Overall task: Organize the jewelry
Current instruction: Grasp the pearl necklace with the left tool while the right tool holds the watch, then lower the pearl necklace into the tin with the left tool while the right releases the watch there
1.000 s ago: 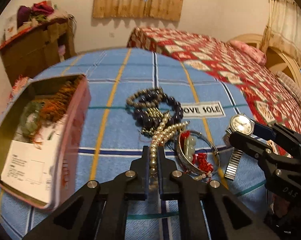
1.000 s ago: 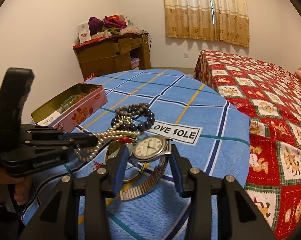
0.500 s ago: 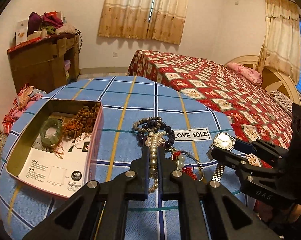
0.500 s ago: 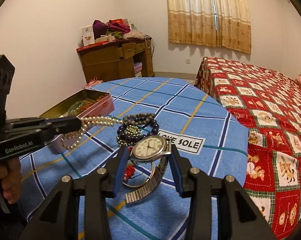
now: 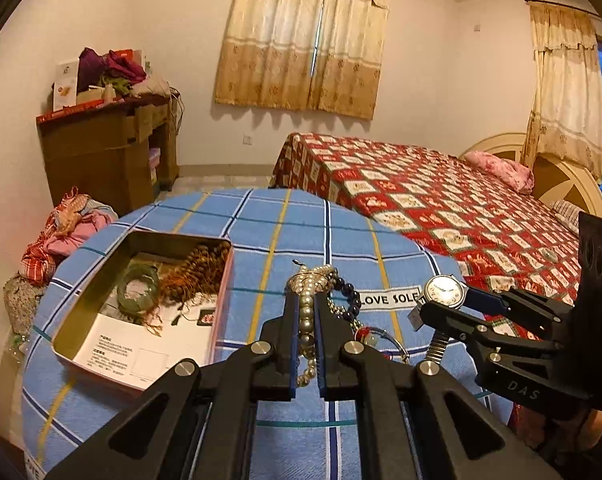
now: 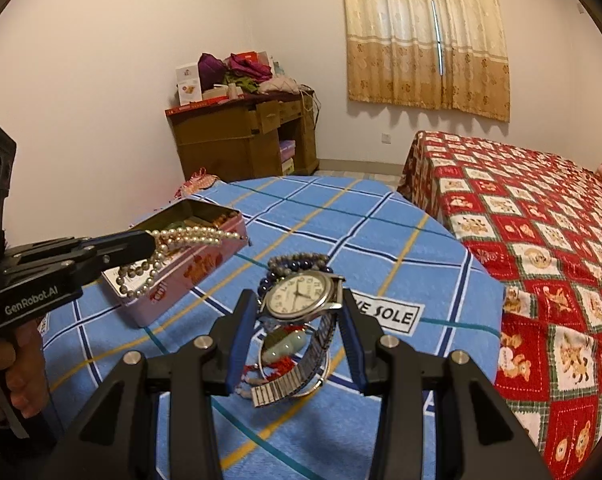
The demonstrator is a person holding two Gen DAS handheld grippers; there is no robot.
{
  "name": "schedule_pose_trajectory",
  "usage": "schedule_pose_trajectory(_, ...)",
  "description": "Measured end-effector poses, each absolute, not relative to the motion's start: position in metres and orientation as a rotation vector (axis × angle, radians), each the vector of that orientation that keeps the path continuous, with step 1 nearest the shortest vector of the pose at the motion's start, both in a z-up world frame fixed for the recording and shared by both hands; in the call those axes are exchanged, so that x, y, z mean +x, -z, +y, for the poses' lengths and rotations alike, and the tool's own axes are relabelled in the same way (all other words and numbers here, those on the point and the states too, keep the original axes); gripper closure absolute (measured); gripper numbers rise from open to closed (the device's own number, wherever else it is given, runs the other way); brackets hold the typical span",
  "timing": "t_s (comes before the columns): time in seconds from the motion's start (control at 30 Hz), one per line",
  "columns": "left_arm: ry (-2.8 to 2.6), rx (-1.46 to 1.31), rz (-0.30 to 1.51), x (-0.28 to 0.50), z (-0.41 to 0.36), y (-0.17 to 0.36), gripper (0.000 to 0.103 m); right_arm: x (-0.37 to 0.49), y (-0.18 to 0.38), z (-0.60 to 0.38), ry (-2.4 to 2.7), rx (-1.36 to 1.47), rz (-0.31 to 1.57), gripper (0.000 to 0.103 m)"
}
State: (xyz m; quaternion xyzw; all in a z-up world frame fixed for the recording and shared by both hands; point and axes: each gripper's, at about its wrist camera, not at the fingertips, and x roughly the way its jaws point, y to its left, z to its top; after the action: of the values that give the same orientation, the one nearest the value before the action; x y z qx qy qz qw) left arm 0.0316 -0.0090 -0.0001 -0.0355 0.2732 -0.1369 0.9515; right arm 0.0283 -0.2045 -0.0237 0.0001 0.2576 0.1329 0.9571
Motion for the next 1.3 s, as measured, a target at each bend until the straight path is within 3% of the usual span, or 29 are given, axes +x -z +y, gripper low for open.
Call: schedule_pose_trajectory(1.3,0.083,-0.13,0.505,0.04,0.064,-0.008,0.098,0.074,0.0,-0.128,-0.416,-0.109,0.491,0.06)
